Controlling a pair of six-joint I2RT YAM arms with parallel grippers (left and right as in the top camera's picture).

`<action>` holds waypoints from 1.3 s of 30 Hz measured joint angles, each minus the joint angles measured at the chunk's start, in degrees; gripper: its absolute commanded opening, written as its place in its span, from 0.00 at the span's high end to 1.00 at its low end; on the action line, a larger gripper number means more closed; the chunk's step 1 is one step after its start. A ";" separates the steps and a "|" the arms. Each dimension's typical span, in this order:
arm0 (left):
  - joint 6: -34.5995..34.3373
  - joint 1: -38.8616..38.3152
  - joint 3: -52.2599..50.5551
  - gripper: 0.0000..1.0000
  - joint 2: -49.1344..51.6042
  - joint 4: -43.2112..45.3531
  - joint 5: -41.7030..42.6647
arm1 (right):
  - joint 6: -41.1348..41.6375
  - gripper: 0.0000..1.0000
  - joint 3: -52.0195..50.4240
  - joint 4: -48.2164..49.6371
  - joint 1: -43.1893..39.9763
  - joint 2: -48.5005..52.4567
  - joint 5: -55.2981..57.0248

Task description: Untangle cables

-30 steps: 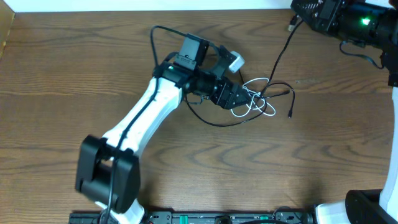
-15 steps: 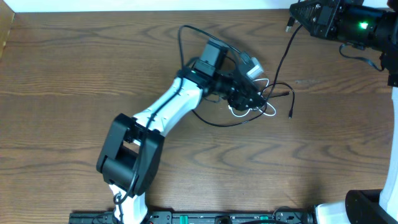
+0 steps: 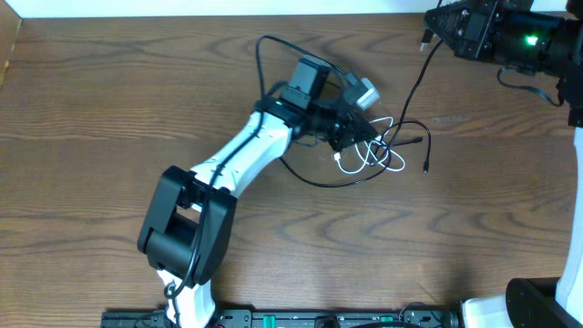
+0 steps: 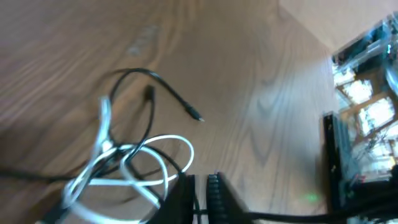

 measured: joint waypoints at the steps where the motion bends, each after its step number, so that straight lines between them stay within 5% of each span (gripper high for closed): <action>1: -0.15 0.74 0.00 0.56 -0.48 -0.31 -0.02 | -0.02 0.99 0.00 0.00 -0.11 0.00 0.13; 5: -0.70 2.10 0.00 0.43 -2.12 -3.30 -0.26 | -0.17 0.99 0.00 -0.15 -0.26 0.00 0.33; 12: 9.97 2.58 0.00 0.41 -2.93 -13.09 8.02 | -0.90 0.97 0.00 -1.38 -0.26 0.00 0.39; 25: 22.80 -1.20 0.00 0.41 -2.19 -9.09 16.31 | -1.05 0.98 0.00 -1.88 -0.24 0.00 0.37; 30: 23.76 -3.56 0.00 0.92 -0.22 -7.96 16.13 | -1.07 0.96 0.00 -1.86 -0.24 0.00 0.33; 35: 19.45 -3.13 -0.22 0.93 -0.02 2.93 16.81 | -1.07 0.97 0.00 -1.60 -0.26 0.00 0.31; 39: 3.28 0.57 -0.46 0.92 -0.13 18.64 15.56 | -1.07 0.96 0.00 -1.84 -0.98 0.00 0.17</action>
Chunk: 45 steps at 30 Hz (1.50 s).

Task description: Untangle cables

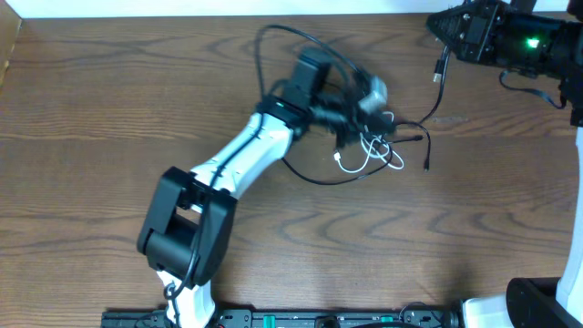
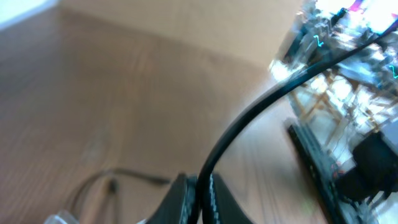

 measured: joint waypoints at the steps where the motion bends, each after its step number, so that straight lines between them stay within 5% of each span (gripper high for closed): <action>1: -5.03 1.44 -0.02 0.93 -0.28 1.90 -1.60 | -0.02 0.96 0.00 -0.07 -0.42 0.00 -0.02; 6: -25.16 9.25 -0.13 0.93 -5.79 2.97 -13.57 | 0.02 0.95 0.00 -0.31 -2.73 0.00 2.01; 14: -35.50 9.73 -0.07 0.93 -27.39 -5.38 -31.28 | 0.02 0.93 -1.36 -1.05 -3.04 0.00 9.66; 22: -46.18 9.49 -0.07 0.92 -36.70 -6.88 -36.44 | 0.02 0.93 -13.09 5.38 -3.02 0.00 12.31; 31: -48.70 9.51 -0.02 0.93 -38.10 -12.31 -42.40 | -9.14 0.60 -27.04 13.62 -3.02 0.11 13.18; 33: -47.04 9.51 -0.02 0.93 -37.51 -15.63 -45.66 | -11.76 0.24 -30.32 14.45 -3.02 0.11 14.47; 35: -45.62 9.51 -0.02 0.93 -36.28 -17.40 -47.78 | -13.35 0.11 -34.23 15.69 -2.99 0.11 15.63; 40: -43.80 9.51 -0.02 0.93 -31.17 -18.86 -49.68 | -18.86 0.07 -40.15 17.92 -2.67 0.33 12.17; 45: -43.56 9.51 -0.04 0.93 -29.38 -18.99 -49.62 | -22.43 0.15 -40.33 22.60 1.46 0.33 3.41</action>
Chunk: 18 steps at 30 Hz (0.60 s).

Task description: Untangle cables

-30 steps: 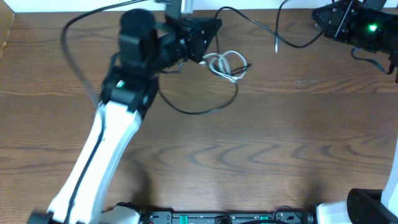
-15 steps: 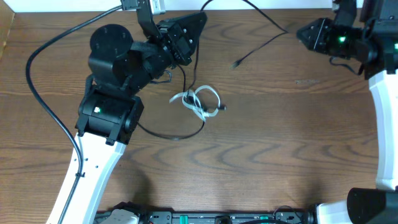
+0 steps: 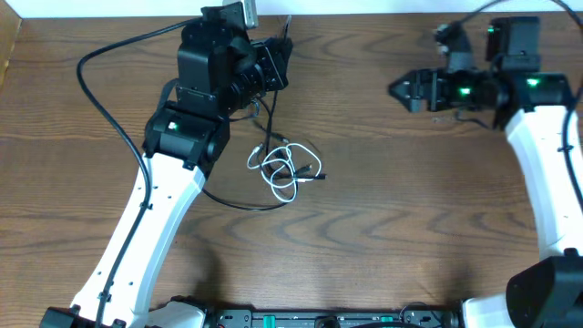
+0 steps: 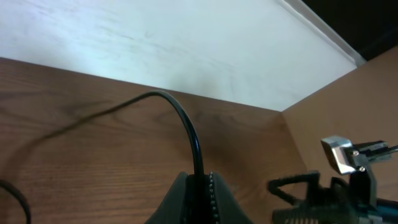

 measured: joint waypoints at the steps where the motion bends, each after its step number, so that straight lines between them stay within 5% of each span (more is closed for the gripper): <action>1: 0.00 0.00 0.00 0.93 -0.09 0.33 0.26 | 0.11 0.15 -0.02 1.57 1.64 0.04 -1.14; 11: -1.27 0.15 -0.02 0.93 -1.42 4.98 6.03 | 12.98 0.15 -0.81 29.81 15.43 4.70 -10.01; 18: -12.72 2.73 -0.02 0.93 -3.63 8.17 6.62 | 18.91 0.19 -0.92 38.38 16.92 5.68 -11.39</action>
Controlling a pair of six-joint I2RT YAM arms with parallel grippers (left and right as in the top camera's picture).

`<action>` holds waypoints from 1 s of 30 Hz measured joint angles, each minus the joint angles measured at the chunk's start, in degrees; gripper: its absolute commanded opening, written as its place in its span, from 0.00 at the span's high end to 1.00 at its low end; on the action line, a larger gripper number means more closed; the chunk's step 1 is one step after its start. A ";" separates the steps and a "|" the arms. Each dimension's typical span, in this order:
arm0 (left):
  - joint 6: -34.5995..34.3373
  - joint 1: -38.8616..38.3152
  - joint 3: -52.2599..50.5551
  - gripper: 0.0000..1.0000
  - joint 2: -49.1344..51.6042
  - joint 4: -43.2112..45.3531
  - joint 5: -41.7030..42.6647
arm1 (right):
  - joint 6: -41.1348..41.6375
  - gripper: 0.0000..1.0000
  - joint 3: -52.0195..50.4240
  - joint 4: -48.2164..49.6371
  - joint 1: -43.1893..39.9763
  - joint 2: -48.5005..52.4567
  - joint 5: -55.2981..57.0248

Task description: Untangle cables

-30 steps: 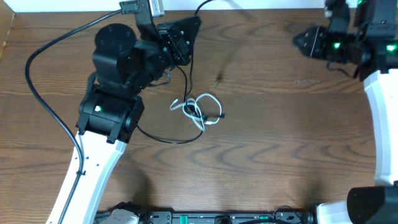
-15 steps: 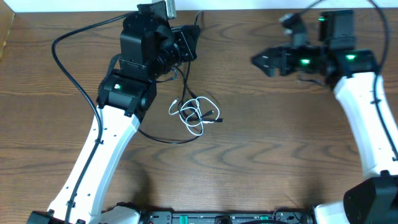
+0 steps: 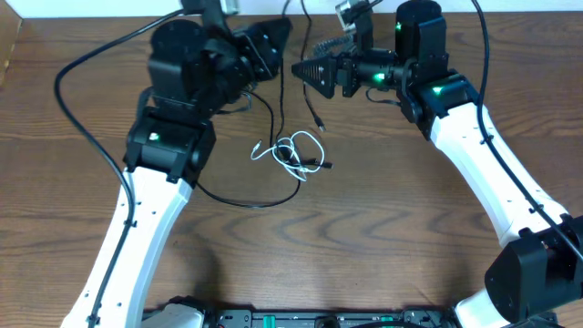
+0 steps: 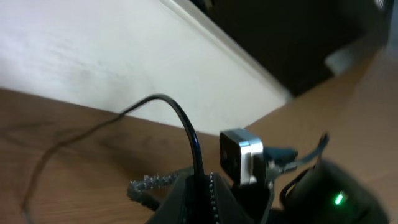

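My left gripper (image 3: 276, 38) is raised near the table's back edge and shut on a black cable (image 3: 281, 91); its fingers (image 4: 200, 190) pinch it in the left wrist view. The cable hangs down from the grip to a loose plug end (image 3: 319, 124). My right gripper (image 3: 305, 66) points left, just right of the hanging cable, and looks open with nothing in it. A white cable (image 3: 293, 148) lies coiled on the table (image 3: 410, 237), tangled with a short black lead (image 3: 314, 165).
A long loop of black cable (image 3: 241, 202) runs across the table below the left arm. The back wall (image 4: 93, 56) is close behind both grippers. The right arm (image 3: 474, 155) spans the table's right side.
My left gripper rose a little and shifted right with the black cable. The right gripper moved far left, from the right side to just beside the hanging cable.
My left gripper was low at the tangle mid-table, the right gripper at the far right corner by a black plug. Then the left shut on the black cable. It later held it up at the back left, the tangle dragged left; now both grippers meet at the back.
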 measured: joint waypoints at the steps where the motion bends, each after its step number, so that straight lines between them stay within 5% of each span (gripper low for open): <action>1: -1.99 0.24 0.00 0.93 0.00 0.26 -0.07 | 0.63 0.19 0.00 0.48 0.00 0.00 -0.09; 12: -22.10 0.46 0.00 0.92 0.00 3.13 -1.09 | 7.67 0.25 -0.09 13.05 -0.02 0.00 -5.90; 30: -26.97 0.46 0.00 0.93 0.00 -4.76 -5.16 | 10.84 0.30 -0.11 12.94 0.02 0.00 -10.38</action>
